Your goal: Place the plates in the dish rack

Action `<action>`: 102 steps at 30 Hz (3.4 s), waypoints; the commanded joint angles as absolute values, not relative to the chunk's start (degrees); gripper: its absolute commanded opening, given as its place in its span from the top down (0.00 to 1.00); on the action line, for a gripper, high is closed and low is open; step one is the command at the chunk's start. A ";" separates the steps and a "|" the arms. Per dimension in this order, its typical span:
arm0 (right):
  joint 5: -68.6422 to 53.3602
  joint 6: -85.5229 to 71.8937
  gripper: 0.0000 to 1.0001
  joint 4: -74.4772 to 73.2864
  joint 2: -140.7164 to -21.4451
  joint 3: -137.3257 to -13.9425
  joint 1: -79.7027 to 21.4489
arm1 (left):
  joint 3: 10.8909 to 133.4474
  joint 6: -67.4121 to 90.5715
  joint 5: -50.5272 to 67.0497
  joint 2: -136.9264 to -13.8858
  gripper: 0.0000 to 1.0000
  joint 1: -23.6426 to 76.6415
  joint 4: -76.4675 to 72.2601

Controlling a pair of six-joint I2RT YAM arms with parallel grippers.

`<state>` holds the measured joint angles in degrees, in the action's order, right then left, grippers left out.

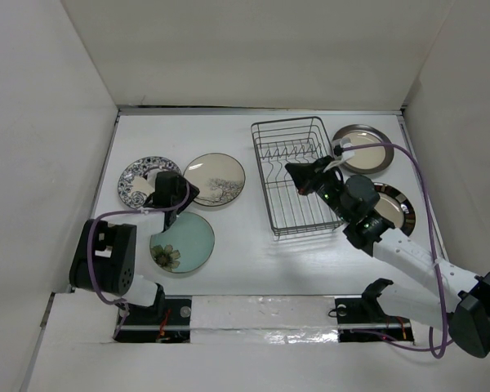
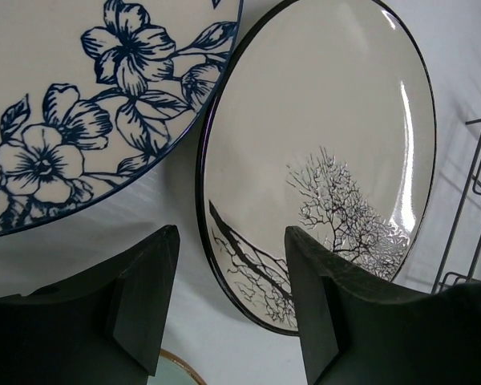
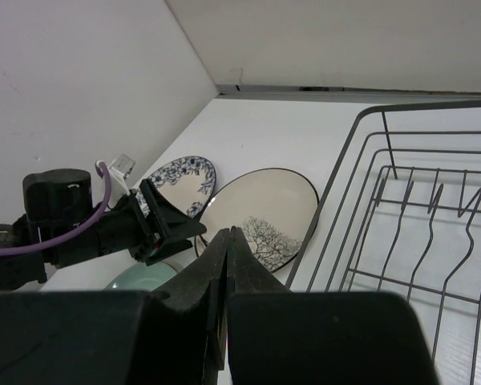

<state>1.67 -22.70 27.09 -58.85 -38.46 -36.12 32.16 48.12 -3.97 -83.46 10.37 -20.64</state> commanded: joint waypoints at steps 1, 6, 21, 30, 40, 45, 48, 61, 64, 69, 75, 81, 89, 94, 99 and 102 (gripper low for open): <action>1.23 -23.11 0.99 30.32 -58.62 -38.41 -35.68 | 35.16 48.43 -2.29 -85.42 0.48 10.28 -24.08; 2.19 -22.77 0.99 30.24 -58.10 -38.23 -35.68 | 35.77 48.96 -0.35 -89.55 0.50 10.28 -26.01; 2.37 -22.76 0.99 29.88 -57.31 -38.06 -35.16 | 29.45 49.92 -0.36 -87.90 0.88 10.11 -39.26; 2.55 -22.50 0.99 29.88 -57.22 -38.06 -35.16 | 22.07 47.82 -3.24 -78.86 1.00 10.11 -52.02; 2.72 -21.53 0.99 29.62 -59.15 -39.02 -36.91 | 19.25 46.49 -2.90 -73.83 1.00 10.11 -53.97; 2.98 -21.18 0.99 29.36 -59.42 -39.20 -36.91 | 21.09 46.84 -0.36 -80.30 1.00 10.11 -51.08; 3.69 -21.09 0.99 29.27 -59.50 -39.20 -36.91 | 23.29 47.28 4.29 -85.23 1.00 10.11 -50.71; 4.04 -21.18 0.99 29.00 -59.50 -39.20 -36.91 | 34.45 45.35 11.07 -94.57 0.74 10.11 -40.35; 4.22 -21.36 0.99 28.92 -59.06 -39.11 -36.91 | 37.08 45.00 12.30 -96.50 0.70 10.11 -37.01; 4.39 -21.44 0.99 28.83 -58.01 -38.76 -36.39 | 39.28 46.23 16.77 -100.80 0.69 10.63 -35.07; 4.48 -21.71 0.99 28.83 -57.13 -38.50 -36.39 | 37.27 50.26 22.75 -103.36 0.69 10.63 -40.59; 4.39 -21.80 0.99 28.74 -57.22 -38.50 -36.39 | 34.63 55.36 26.89 -106.17 0.68 10.63 -48.85; 4.22 -21.80 0.98 28.92 -57.92 -38.58 -36.39 | 31.65 55.36 25.31 -109.07 0.62 10.63 -50.18; 4.39 -21.71 0.98 28.92 -58.18 -38.67 -36.39 | 31.38 55.72 19.87 -110.30 0.81 12.66 -52.64; 4.57 -21.45 0.98 29.00 -57.92 -38.67 -36.39 | 29.01 56.16 16.18 -108.91 1.00 12.66 -57.47; 4.83 -21.36 0.99 29.00 -58.09 -38.67 -36.39 | 26.64 55.72 14.50 -105.48 1.00 12.66 -59.15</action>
